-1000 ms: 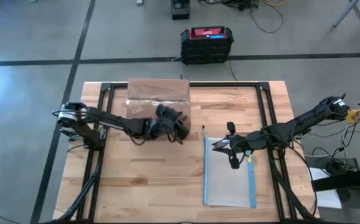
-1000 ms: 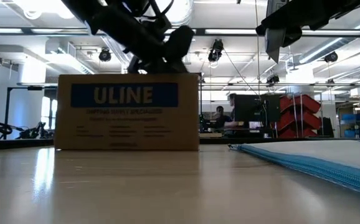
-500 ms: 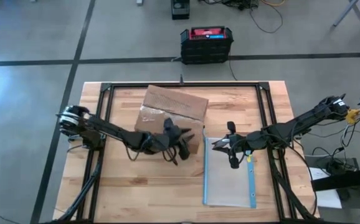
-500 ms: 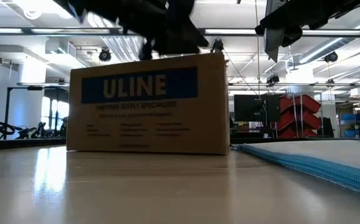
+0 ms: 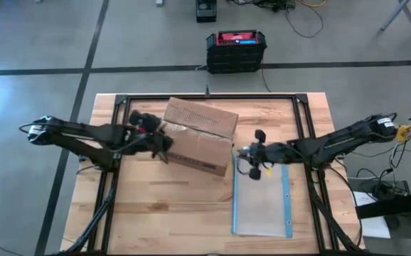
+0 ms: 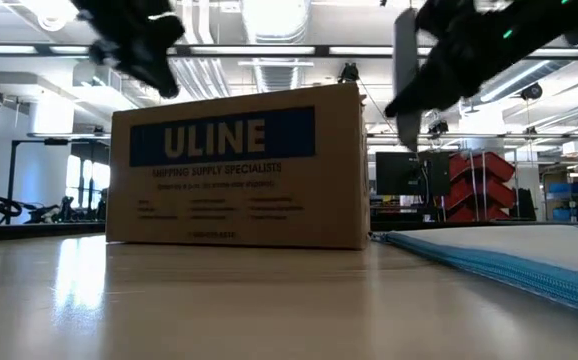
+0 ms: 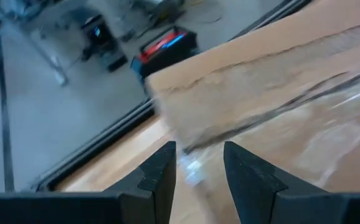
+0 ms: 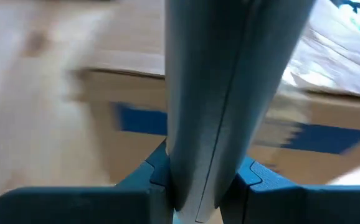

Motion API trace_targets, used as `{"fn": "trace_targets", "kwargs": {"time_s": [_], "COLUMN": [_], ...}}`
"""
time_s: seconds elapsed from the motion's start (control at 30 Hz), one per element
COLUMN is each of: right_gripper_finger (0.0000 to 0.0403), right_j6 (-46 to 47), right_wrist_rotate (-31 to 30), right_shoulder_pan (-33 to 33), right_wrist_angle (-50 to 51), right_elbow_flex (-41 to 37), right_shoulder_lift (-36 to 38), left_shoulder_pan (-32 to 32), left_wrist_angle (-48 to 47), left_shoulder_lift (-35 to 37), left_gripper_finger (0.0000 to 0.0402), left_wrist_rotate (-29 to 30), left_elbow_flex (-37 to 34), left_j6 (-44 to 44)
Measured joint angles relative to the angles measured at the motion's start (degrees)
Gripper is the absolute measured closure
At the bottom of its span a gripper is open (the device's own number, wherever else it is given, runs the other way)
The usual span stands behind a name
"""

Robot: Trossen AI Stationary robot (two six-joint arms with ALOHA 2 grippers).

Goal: Pack items into zip bag
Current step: Open the cardboard box using a gray knife

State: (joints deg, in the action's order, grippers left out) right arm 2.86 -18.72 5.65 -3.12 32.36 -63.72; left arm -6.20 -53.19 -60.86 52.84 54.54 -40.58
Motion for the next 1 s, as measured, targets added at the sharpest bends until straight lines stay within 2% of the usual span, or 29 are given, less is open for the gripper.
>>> {"fn": "trace_targets", "kwargs": {"time_s": [0.07, 0.23, 0.37, 0.5, 0.63, 0.73, 0.83, 1.0], "right_gripper_finger": [0.0345, 0.0345, 0.0345, 0.0345, 0.0345, 0.0345, 0.0345, 0.0345], "right_j6": [-1.1, -5.0, -9.1, -13.3, -17.1, -21.3, -25.3, -28.3], "right_wrist_rotate": [3.0, 7.5, 12.7, 17.3, 16.5, 14.4, 9.8, 8.1], "right_shoulder_pan": [-4.7, -15.0, -19.9, -23.1, -25.4, -26.2, -25.7, -25.8], "right_wrist_angle": [-0.1, -0.3, -4.9, -8.0, -7.0, -0.9, 7.6, 18.0], "right_elbow_flex": [0.0, 0.0, 0.0, 0.4, 2.9, 6.8, 12.7, 20.8], "right_shoulder_lift": [-1.2, -3.5, -4.6, -4.7, -4.7, -4.3, -2.8, -1.8], "left_shoulder_pan": [-0.1, -0.1, -0.1, -0.1, -0.2, -1.3, -3.2, -5.8], "left_wrist_angle": [-3.4, -7.1, -7.4, -6.4, 2.5, 8.6, 7.6, 0.8], "left_shoulder_lift": [1.8, 3.7, 2.0, -0.9, -3.3, -4.7, -5.1, -2.8], "left_gripper_finger": [0.0283, 0.0283, 0.0283, 0.0283, 0.0283, 0.0283, 0.0283, 0.0283], "left_wrist_rotate": [-0.5, -7.5, -15.8, -18.8, -23.8, -29.9, -32.0, -30.4], "left_elbow_flex": [0.0, -1.6, -4.9, -8.6, -11.9, -12.4, -10.9, -6.2], "left_j6": [-3.1, -8.2, -11.8, -14.4, -11.8, -6.1, -3.2, -0.5]}}
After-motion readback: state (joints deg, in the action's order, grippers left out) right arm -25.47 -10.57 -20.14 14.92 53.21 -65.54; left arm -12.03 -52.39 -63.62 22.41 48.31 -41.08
